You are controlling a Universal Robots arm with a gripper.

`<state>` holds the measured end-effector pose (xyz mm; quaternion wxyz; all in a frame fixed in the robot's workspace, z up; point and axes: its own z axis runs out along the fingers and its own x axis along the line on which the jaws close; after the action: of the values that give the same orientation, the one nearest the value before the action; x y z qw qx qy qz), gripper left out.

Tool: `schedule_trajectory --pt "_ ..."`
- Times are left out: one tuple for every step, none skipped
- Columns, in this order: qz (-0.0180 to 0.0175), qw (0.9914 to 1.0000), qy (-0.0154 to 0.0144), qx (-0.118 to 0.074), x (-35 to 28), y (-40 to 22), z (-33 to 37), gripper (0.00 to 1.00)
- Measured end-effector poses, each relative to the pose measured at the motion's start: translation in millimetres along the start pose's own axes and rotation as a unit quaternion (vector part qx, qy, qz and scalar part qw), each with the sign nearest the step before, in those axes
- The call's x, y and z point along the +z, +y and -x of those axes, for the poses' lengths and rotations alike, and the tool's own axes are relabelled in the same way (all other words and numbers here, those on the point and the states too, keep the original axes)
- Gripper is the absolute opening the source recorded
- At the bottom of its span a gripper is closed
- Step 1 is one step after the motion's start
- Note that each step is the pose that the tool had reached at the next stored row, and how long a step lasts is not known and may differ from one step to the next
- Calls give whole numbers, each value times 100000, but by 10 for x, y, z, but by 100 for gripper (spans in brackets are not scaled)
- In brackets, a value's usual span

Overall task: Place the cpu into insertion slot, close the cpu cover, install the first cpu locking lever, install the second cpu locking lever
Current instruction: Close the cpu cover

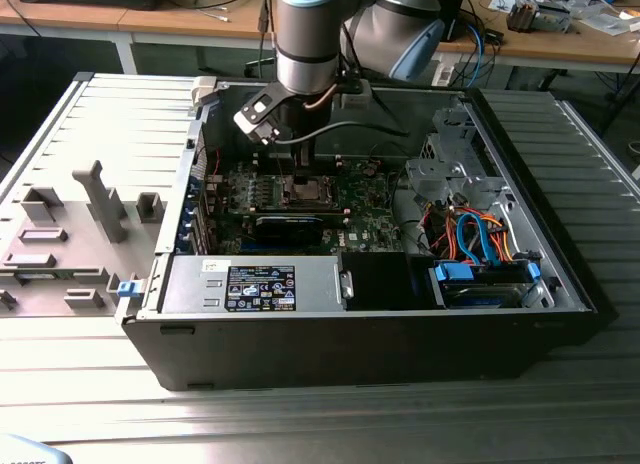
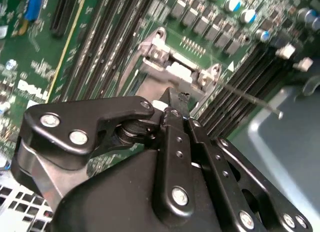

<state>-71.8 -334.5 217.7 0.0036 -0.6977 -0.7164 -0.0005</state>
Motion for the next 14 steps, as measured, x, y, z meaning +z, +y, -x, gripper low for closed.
schedule_trajectory --pt "3 100000 1 -2 16 -18 0 11" --pt "-1 100000 -1 -8 38 -40 -1 11" --pt "-2 100000 -2 -7 52 -50 -1 11" --pt "3 100000 3 -7 68 -59 -1 11" --pt "1 100000 2 -2 93 -71 -1 11" --pt "-1 100000 -2 -9 96 -71 0 11" --pt "1 100000 3 -8 97 -71 1 11" --pt "3 100000 3 0 98 -71 2 11" --pt "-4 100000 -2 -9 100 -66 3 11" --pt "3 100000 6 -13 105 -62 3 11" --pt "-5 100000 -4 -2 111 -60 3 11" --pt "-10 100000 -12 1 112 -60 4 11" --pt "-11 100000 -13 -1 112 -59 4 11" --pt "-4 100000 -5 -7 113 -59 3 11"
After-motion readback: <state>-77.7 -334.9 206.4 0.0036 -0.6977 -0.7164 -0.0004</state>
